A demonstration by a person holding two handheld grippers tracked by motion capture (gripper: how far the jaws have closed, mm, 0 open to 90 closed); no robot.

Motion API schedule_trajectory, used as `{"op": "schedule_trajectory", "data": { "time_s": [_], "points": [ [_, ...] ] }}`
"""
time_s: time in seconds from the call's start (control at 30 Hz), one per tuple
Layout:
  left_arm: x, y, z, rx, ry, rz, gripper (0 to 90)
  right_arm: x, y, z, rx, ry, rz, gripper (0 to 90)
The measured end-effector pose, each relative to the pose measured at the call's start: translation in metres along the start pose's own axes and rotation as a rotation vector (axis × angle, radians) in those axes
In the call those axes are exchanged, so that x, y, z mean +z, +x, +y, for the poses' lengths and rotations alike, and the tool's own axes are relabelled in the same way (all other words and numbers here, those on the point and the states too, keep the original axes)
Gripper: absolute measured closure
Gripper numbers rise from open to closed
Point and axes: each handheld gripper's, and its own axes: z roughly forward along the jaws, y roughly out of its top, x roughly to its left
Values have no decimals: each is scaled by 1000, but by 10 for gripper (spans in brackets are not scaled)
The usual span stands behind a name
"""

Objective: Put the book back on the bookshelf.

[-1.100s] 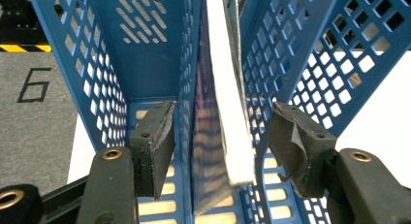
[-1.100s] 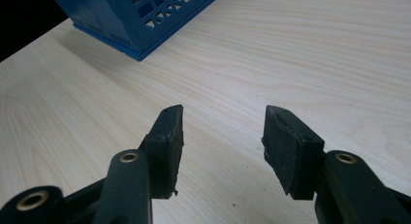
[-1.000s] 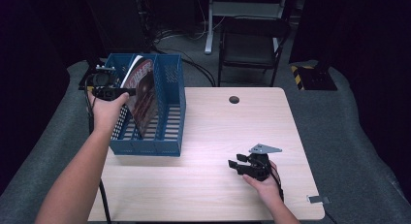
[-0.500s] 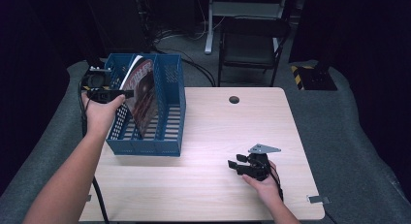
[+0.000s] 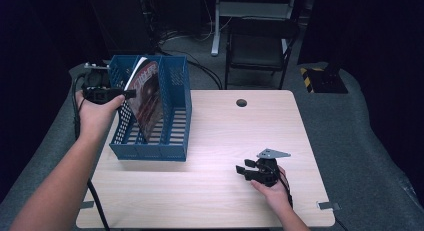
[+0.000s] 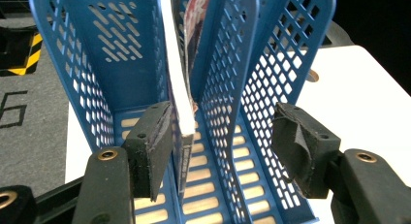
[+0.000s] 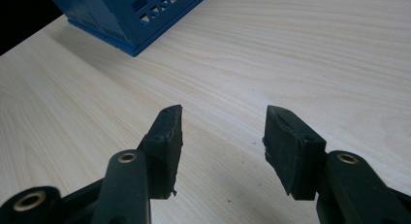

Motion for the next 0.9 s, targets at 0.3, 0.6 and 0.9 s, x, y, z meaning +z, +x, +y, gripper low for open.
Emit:
{"op": "schedule_trajectory", "data": {
  "time_s": [0.3,0.6,0.9],
  "points": [
    [-17,-12,1,62,42,-66,403,0,2,0,1,-2,-4,480],
    [-27,-31,-6,125,28,-133,359,0,2,0,3,0,-4,473],
    [-32,-39,-13,131,17,-209,279,-1,3,0,3,0,-5,471]
  ]
}}
